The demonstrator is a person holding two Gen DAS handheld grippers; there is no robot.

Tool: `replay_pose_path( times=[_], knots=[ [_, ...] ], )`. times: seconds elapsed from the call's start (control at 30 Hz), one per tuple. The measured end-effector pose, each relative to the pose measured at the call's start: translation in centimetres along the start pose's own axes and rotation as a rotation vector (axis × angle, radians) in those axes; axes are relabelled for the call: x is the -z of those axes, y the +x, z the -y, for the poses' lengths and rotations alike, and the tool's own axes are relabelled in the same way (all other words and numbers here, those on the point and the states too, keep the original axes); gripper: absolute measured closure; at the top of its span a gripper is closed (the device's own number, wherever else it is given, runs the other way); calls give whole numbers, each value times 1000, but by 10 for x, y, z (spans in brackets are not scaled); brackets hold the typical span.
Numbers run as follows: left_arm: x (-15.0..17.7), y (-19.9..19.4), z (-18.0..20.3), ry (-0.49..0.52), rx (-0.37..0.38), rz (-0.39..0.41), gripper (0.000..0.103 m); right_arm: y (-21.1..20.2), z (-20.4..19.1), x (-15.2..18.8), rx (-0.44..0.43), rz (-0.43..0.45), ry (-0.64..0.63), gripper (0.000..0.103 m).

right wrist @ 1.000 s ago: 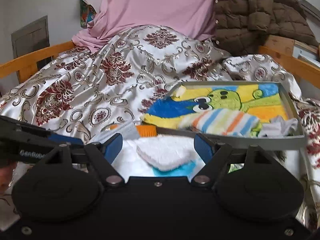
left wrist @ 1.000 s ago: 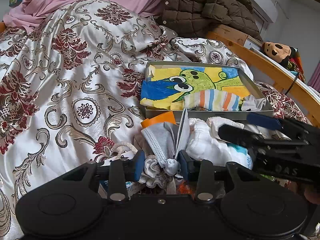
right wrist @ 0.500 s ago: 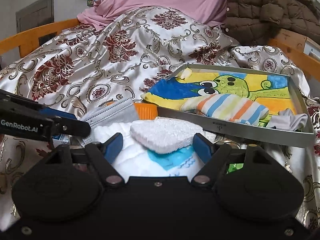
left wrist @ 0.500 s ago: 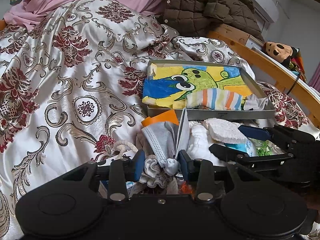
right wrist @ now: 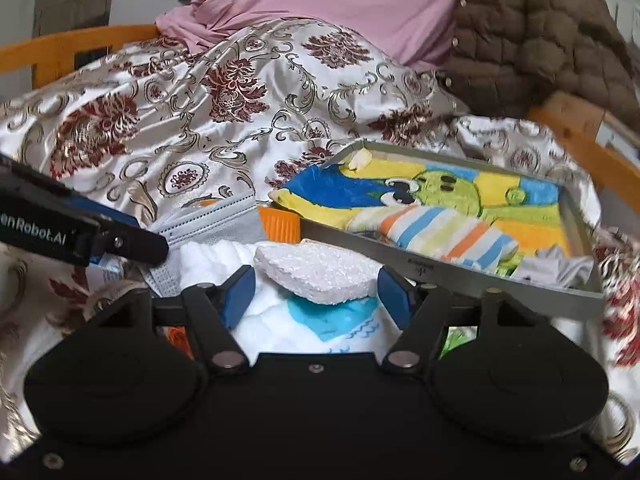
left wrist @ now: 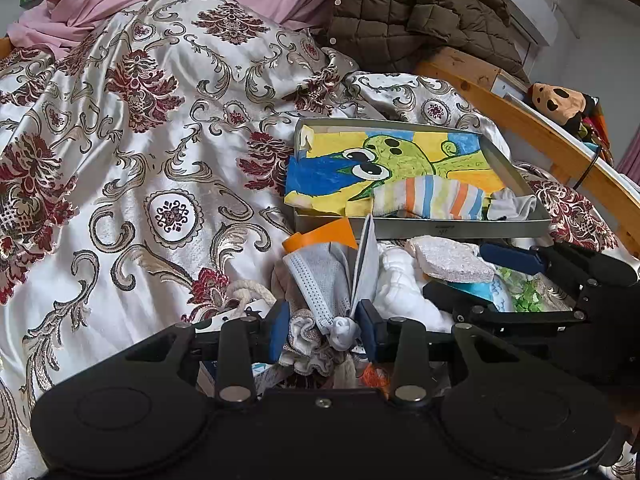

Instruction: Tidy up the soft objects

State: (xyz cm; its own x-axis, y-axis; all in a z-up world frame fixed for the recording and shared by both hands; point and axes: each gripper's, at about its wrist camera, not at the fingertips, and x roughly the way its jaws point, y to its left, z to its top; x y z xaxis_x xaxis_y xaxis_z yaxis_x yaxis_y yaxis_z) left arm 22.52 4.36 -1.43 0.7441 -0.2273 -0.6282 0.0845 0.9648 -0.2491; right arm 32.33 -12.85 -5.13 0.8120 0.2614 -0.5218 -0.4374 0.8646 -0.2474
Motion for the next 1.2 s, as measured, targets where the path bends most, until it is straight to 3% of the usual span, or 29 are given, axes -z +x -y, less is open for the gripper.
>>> replay_pose_path(
  times=[0.17,0.23,0.37,0.4,0.6,0.63,0.7,0.93,1.2],
  knots=[
    [0,0,0,2,0,1,64,-2,-11,-2,15,8,-79,49],
    [0,0,0,1,0,1,64,-1,-16,-2,12,0,-107,58],
    [0,0,0,0,0,1,64,0,-22,-2,29,-16,-151,65],
    [0,0,0,1,0,1,64,0,-23,-2,35,-19,-161,73],
    [0,0,0,6,-1,4,65,-1,-37,-1,107,-24,-258,80],
    [0,0,0,8,-2,5,66,-2,-39,-1,114,-23,-270,89],
    [-1,-1,1,7,-4,9,68,-1,-41,-2,135,-23,-293,93],
    [-5,-10,3,1,-10,47,74,-7,-43,-4,160,4,-320,97],
    [-9,-21,2,-6,-9,91,90,-16,-42,-7,174,27,-321,99]
  ],
)
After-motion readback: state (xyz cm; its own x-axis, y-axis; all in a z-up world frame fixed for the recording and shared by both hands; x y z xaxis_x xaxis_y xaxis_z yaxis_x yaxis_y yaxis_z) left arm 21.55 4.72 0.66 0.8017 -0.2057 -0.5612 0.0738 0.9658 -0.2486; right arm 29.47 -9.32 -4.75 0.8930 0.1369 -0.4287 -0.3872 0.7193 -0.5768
